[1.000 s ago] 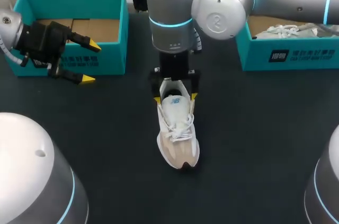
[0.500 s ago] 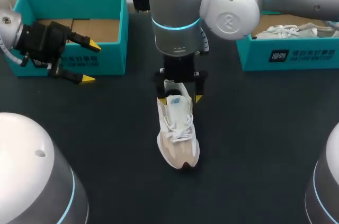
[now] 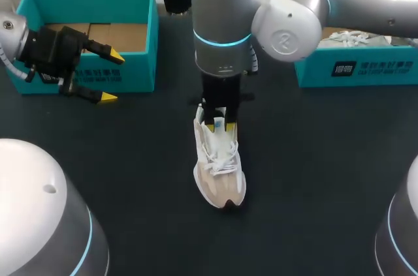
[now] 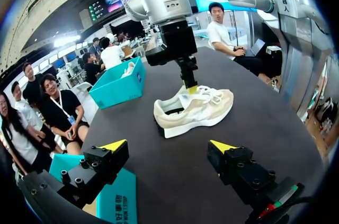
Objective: Take the shoe out of the shoebox, open the shoe tongue, remove and reinsert the insole, then place the shoe into the shoebox
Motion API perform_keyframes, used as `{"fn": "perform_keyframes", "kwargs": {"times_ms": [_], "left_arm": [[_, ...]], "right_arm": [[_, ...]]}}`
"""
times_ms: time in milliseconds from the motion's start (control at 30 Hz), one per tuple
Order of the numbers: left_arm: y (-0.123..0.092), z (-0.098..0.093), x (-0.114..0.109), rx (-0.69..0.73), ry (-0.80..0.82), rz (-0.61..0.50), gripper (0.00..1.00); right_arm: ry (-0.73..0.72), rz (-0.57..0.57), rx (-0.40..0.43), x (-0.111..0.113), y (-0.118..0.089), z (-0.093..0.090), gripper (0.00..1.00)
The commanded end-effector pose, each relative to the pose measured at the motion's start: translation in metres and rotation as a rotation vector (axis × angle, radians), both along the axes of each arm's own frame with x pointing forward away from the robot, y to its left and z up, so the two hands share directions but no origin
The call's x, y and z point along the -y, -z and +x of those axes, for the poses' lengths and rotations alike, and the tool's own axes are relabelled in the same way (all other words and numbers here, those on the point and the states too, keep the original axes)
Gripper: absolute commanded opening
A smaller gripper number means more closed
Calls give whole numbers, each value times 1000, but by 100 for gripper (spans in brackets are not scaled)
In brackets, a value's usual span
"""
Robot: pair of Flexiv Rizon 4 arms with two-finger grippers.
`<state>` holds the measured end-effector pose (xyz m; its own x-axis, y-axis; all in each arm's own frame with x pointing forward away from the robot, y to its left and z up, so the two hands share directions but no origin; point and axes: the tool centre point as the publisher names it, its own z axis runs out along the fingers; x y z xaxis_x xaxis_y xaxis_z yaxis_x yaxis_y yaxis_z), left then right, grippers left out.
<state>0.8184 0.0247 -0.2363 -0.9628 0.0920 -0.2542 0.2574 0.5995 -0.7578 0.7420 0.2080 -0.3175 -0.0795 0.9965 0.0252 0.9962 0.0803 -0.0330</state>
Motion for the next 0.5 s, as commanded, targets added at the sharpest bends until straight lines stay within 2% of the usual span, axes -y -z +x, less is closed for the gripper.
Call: {"fn": "perform_keyframes", "kwargs": {"times_ms": [33,133,233,300,433,500], "left_arm": [[0,0,0,0,-1,4,100],[0,0,0,0,-1,4,100],[0,0,0,0,-1,4,100],[0,0,0,0,-1,4,100],[0,0,0,0,-1,4,100],[0,0,0,0,-1,4,100]], "right_arm": [[-11,13,-28,-3,19,5,28],[-13,10,-26,-3,19,6,29],[-23,8,-7,-1,10,7,30],[-39,47,-7,1,4,9,33],[-240,71,62,0,-8,13,42],[-384,49,85,-2,-15,17,41]]}}
